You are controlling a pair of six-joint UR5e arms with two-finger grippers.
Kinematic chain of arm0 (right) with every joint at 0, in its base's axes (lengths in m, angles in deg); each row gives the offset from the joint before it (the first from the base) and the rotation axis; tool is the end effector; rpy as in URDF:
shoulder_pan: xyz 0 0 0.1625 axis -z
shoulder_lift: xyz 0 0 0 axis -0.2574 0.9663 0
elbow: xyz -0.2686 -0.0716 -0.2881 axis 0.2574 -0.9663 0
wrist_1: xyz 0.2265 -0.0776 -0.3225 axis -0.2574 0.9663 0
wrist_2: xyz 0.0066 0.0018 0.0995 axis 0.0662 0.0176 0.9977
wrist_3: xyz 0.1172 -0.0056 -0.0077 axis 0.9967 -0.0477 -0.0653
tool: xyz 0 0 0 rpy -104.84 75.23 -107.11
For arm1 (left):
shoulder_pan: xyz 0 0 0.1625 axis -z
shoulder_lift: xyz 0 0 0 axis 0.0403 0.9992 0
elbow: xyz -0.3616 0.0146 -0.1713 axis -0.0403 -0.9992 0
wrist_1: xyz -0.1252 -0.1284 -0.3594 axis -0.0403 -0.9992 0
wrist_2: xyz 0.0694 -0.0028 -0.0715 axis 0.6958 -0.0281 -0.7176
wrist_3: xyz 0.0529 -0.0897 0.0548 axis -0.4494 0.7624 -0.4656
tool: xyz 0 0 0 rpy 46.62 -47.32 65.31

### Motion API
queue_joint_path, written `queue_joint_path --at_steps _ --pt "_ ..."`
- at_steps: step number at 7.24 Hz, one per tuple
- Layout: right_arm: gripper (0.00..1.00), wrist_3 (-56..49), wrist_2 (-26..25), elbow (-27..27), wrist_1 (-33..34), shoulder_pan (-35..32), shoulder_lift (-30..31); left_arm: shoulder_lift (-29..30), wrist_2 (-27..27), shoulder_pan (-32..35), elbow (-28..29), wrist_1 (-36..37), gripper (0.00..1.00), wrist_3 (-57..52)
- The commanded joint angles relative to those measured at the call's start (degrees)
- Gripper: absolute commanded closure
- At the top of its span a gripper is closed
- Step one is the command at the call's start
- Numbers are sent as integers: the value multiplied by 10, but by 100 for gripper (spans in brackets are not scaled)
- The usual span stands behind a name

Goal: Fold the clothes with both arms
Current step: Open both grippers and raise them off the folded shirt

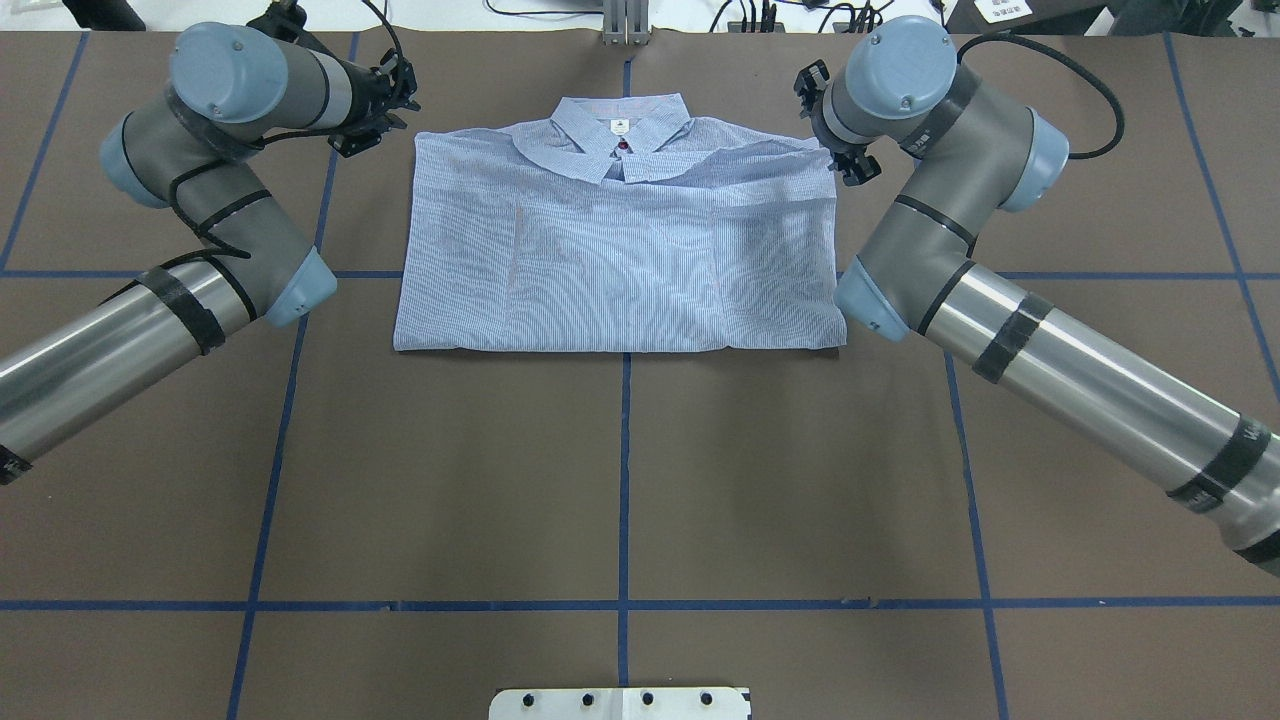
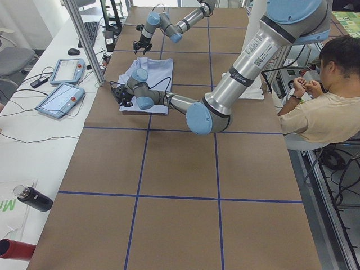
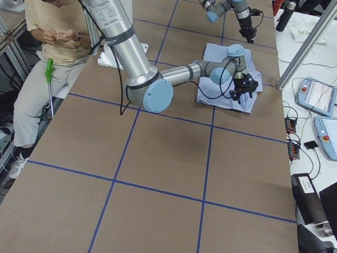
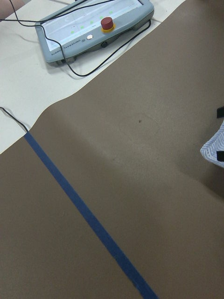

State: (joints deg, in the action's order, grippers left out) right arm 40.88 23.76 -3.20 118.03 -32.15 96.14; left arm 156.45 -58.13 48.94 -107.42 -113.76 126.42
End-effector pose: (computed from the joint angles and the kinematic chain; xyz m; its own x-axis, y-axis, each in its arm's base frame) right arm -0.4299 -0.6393 0.3280 0.0841 0.7705 0.6318 -0.8051 0.4262 -0.4126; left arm 0.4014 -0.6802 0.3458 0.0831 -0.5388 -0.8383 0.7209 0.6133 -0.3227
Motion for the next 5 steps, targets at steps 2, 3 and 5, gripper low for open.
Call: queue_joint_path --at_steps 2,3,5 --pt "17 10 1 249 0 85 194 -5 -3 6 -12 -2 65 -3" --pt "17 25 -8 249 0 108 200 -6 -3 6 -12 -3 65 -4" --pt "17 25 -36 235 -1 141 207 -6 -3 6 -15 -2 65 -4"
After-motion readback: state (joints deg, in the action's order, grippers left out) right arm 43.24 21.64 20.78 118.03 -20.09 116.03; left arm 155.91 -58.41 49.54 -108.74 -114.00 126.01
